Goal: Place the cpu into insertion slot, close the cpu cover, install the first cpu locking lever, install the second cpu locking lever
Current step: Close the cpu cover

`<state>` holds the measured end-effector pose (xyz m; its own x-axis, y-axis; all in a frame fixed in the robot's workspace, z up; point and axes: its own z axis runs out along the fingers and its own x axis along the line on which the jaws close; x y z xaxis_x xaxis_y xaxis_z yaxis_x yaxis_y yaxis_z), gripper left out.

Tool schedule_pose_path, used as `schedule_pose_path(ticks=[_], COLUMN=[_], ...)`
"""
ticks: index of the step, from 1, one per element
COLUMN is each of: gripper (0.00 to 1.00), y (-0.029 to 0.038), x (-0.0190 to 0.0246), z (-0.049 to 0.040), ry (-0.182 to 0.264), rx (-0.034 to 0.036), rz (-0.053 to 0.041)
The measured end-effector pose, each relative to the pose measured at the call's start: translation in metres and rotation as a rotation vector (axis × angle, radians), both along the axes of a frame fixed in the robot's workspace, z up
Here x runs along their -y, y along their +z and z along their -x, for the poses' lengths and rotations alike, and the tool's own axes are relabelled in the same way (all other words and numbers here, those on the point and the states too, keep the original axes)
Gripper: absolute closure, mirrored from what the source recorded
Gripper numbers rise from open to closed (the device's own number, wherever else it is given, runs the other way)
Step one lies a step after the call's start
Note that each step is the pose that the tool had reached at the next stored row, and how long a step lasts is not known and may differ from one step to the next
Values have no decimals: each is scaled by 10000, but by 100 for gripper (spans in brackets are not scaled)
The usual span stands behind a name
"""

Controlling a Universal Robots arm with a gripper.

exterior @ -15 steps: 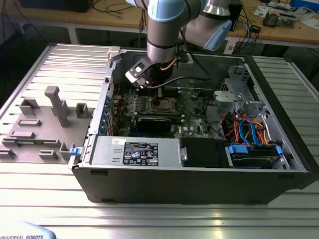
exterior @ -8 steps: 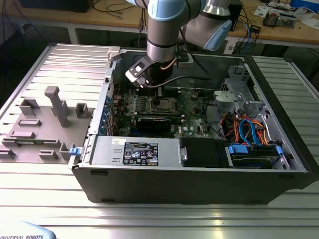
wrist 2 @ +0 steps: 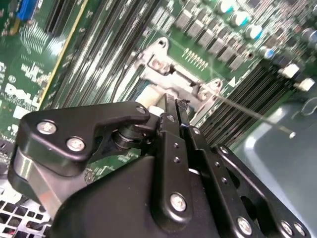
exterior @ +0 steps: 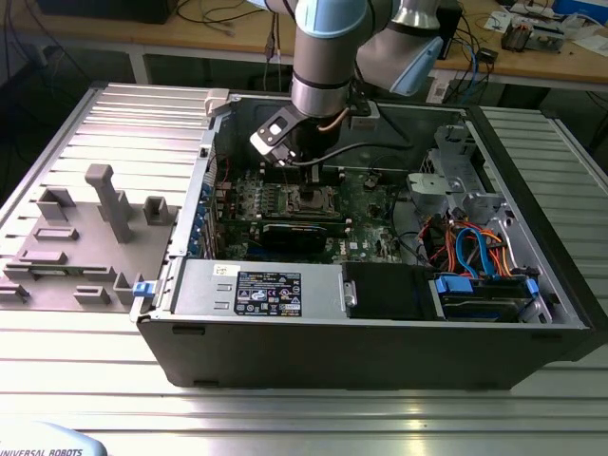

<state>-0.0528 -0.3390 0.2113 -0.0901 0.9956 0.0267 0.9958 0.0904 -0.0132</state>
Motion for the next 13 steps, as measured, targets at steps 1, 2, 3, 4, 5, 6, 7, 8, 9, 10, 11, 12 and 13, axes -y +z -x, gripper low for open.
schedule_pose_path(ticks=[1, 2, 3, 4, 5, 6, 7, 8, 9, 10, 11, 12, 13], gripper=[84, 84, 84, 84, 84, 84, 84, 84, 84, 84, 84, 84, 84], y=[0, 0, 0, 0, 0, 0, 0, 0, 0, 0, 0, 0, 0], x=[0, 0, -1, 0, -1, -1, -1, -1, -1, -1, -1, -1, -1], z=[-32, -57, -92, -115, -116, -118, -121, -124, -126, -128, -131, -135, -138], ry=[-2, -3, -1, 0, -2, -2, -1, -2, -2, -1, -1, -2, -1], rx=[-4, -7, -9, -11, -11, -11, -10, -11, -11, -11, -10, -11, -10], rz=[0, 0, 0, 0, -1, -1, 0, 0, 0, 0, -1, -1, 0])
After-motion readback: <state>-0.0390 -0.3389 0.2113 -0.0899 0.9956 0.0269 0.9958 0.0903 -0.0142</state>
